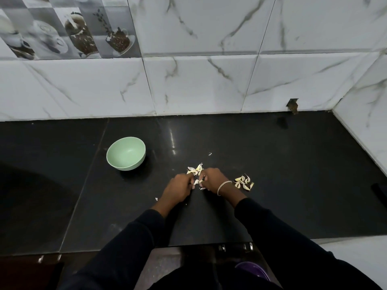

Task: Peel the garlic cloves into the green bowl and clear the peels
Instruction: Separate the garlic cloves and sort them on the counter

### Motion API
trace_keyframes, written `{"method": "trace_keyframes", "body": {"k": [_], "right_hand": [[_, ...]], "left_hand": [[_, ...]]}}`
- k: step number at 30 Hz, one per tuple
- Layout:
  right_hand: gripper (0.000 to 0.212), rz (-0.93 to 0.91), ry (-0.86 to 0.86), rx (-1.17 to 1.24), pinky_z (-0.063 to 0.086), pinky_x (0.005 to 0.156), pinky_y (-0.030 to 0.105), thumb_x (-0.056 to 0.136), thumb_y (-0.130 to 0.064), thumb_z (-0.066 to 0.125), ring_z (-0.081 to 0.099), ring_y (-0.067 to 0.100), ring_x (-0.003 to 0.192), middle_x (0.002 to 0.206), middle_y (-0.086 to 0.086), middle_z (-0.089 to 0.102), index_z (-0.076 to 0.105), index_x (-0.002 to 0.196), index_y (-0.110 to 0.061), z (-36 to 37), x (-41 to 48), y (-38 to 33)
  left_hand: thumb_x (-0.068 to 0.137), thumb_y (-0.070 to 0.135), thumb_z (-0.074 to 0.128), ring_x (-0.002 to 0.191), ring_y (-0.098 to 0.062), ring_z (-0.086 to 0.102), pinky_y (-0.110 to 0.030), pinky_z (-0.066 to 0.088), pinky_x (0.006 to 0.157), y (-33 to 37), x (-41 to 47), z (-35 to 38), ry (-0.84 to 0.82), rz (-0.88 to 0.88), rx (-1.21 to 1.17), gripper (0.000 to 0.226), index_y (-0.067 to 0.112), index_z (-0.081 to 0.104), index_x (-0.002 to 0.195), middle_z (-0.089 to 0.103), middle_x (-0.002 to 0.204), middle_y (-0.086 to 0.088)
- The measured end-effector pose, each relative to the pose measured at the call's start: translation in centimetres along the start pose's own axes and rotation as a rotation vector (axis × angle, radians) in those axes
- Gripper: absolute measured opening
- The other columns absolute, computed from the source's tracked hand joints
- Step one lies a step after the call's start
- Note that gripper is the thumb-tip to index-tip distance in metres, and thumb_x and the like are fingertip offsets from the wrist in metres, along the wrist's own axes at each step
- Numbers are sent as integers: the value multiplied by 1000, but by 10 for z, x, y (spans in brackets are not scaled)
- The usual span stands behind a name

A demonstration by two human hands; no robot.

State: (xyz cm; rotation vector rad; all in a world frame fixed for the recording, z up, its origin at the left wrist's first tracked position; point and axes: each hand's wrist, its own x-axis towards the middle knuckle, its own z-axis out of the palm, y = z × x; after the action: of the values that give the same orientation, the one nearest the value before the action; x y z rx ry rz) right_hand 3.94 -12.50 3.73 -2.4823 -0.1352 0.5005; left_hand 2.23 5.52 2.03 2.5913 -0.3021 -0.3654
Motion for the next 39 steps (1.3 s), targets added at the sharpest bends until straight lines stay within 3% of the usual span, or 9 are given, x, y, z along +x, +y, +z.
{"method": "trace_keyframes", "body": {"k": [3, 6, 8, 11, 14, 23, 30, 35, 39], "right_hand": [[16, -11, 56, 14, 51, 79, 28, 83, -10, 63, 69, 25, 88, 87, 6, 73, 76, 91, -15, 1, 3, -5], [21, -12, 125, 92, 55, 81, 30, 86, -13, 54, 69, 21, 75, 68, -3, 68, 74, 93, -15, -4, 6, -2], [16, 1, 215, 75, 54, 83, 34, 87, -15, 54, 67, 23, 82, 79, -1, 69, 70, 87, -18, -8, 10, 4], [8, 36, 232, 23, 49, 93, 40, 87, -16, 61, 60, 28, 99, 103, 7, 61, 65, 93, -18, -8, 16, 9], [22, 66, 144, -11, 46, 98, 39, 87, -14, 66, 59, 33, 108, 117, 11, 53, 67, 108, -16, -5, 20, 10], [21, 100, 97, -27, 49, 75, 29, 82, -6, 56, 66, 30, 88, 97, 7, 68, 54, 70, -24, -4, 28, 7], [9, 131, 163, 96, 55, 83, 37, 86, -14, 62, 65, 29, 88, 92, 12, 70, 60, 78, -14, -6, 35, 18], [19, 226, 180, 380, 59, 52, 31, 88, 1, 45, 65, 23, 47, 71, 17, 69, 61, 81, -7, -22, 28, 21], [11, 244, 98, 534, 57, 51, 30, 93, 0, 55, 64, 23, 48, 63, 12, 67, 61, 86, -5, -29, 25, 23]], "left_hand": [[84, 19, 49, 86, -28, 65, -38, 52, 74, 1, 0, 0, 62, -21, -43, 8, 25, 54, 86, 66, 88, 2], [86, 14, 51, 88, -30, 62, -40, 52, 77, 5, 1, -7, 213, -103, -57, 13, 21, 56, 95, 66, 96, -4], [90, 12, 50, 87, -31, 62, -42, 52, 79, 6, 4, -12, 303, -145, -59, 11, 17, 57, 96, 62, 96, -6], [91, 12, 52, 92, -31, 63, -42, 53, 85, 5, 10, -18, 268, -160, -59, 16, 17, 63, 103, 56, 103, -4], [93, 15, 55, 98, -33, 63, -41, 52, 90, 6, 17, -19, 156, -122, -29, 26, 19, 65, 117, 51, 110, -5], [97, 28, 52, 95, -32, 64, -41, 52, 84, 19, 30, -12, 68, -52, 125, 19, 22, 61, 113, 52, 107, -4], [99, 24, 51, 107, -34, 61, -50, 50, 95, 24, 35, -10, 52, -83, 230, 22, 12, 57, 117, 55, 119, -11], [98, 19, 50, 118, -36, 56, -46, 49, 99, 24, 40, -9, 13, -124, 256, 34, 1, 54, 126, 55, 128, -19], [97, 20, 55, 112, -41, 61, -44, 50, 93, 25, 42, -15, 0, -152, 220, 29, 1, 57, 118, 62, 121, -22]]}}
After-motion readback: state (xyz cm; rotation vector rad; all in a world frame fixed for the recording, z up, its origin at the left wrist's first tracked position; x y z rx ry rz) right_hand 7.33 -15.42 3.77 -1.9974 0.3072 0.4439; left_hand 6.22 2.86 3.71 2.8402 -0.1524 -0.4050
